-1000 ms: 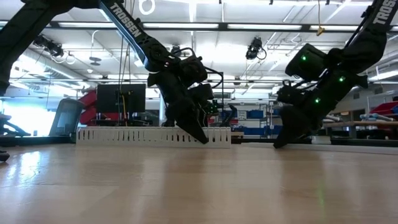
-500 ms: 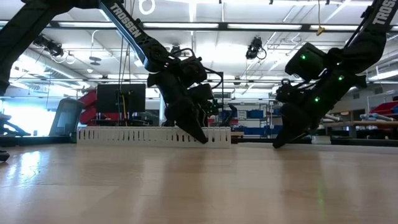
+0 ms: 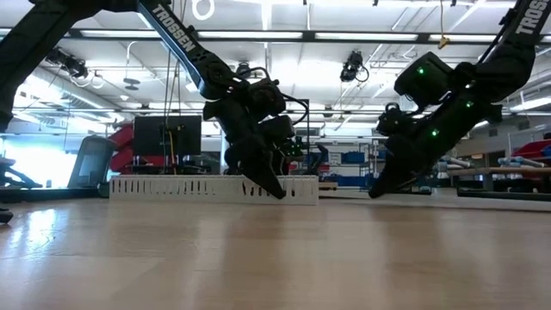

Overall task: Ziptie cables
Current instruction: Close the white cable duct lid

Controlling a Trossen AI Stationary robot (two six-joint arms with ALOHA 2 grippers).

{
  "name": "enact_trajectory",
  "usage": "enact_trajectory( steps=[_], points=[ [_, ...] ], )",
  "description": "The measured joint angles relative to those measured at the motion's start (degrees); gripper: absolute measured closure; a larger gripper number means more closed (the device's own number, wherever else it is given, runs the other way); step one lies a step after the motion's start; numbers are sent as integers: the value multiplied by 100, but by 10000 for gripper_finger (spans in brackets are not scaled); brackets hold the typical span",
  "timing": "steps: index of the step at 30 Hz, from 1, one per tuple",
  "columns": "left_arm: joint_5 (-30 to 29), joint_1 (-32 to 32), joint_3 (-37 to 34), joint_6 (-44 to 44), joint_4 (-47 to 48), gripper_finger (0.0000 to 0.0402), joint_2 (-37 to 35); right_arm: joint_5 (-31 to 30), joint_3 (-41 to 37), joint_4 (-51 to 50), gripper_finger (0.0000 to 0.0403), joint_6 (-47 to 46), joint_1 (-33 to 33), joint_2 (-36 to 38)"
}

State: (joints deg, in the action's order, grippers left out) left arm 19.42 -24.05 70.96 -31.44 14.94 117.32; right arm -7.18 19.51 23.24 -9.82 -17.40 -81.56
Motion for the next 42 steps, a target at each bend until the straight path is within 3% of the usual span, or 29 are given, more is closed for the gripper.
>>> enact_trajectory(
  steps=[20, 42],
  points=[
    [-2, -15, 4, 2, 110, 148, -7, 336, 4, 550, 177, -45, 36, 4],
    [-76, -74, 184, -218, 988, 148, -223, 636, 11, 1254, 200, 63, 45, 15]
  ],
)
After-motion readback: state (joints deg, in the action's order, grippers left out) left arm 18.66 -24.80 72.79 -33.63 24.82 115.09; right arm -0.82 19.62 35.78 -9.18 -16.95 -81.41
